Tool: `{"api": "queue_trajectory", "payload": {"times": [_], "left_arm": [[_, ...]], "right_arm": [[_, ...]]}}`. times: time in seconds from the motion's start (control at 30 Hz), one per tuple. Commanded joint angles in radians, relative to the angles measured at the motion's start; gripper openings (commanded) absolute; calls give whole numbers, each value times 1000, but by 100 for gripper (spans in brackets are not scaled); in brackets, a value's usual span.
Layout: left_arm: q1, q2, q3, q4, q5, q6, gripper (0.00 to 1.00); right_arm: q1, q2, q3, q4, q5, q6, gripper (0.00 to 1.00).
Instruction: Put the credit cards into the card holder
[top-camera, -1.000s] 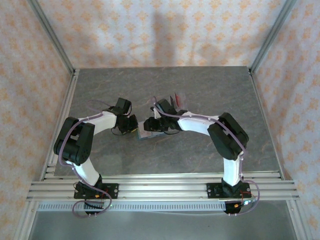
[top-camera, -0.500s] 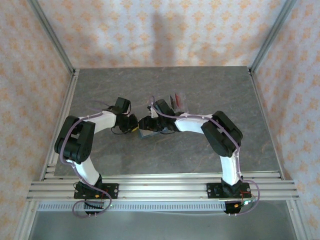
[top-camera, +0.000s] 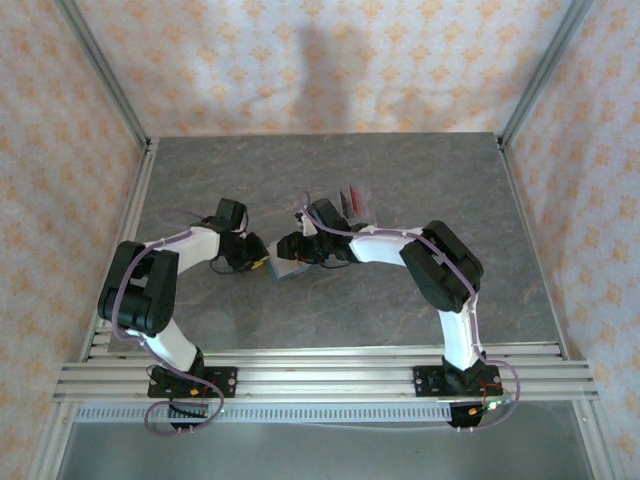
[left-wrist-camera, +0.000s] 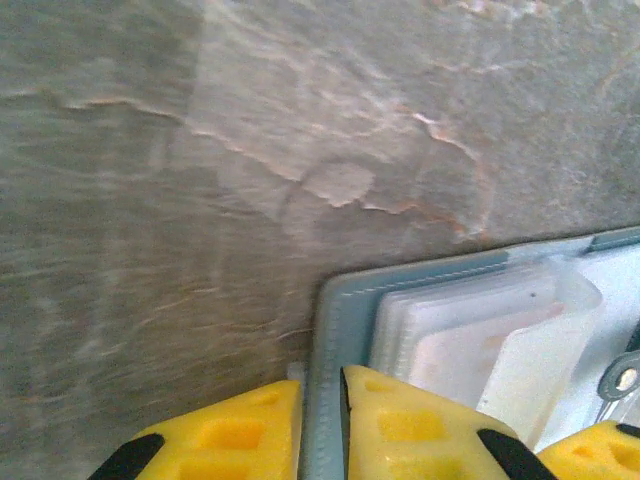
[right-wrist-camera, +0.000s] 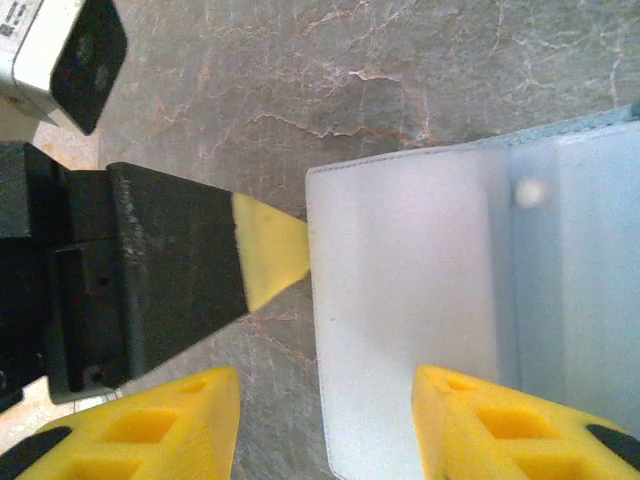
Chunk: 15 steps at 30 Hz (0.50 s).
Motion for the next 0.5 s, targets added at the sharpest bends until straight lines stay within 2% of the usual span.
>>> {"api": "queue_trajectory", "payload": {"times": [0.0, 0.2, 0.27, 0.4, 0.47], "left_arm": [[26, -46, -20, -69, 8, 23, 19], [52, -92, -42, -70, 31, 36, 23], [52, -105, -42, -73, 31, 38, 24], [52, -117, -44, -78, 41, 50, 26], [52, -122, -45, -78, 41, 52, 27]], "right_arm": [[-8, -57, 44, -57, -3, -46, 50], [-54, -62, 82, -142, 10, -84, 49], [-67, -51, 84, -144, 7, -83, 43], [-70, -8, 120, -184, 22, -103, 19], [-66, 15, 134, -191, 23, -105, 11]]}}
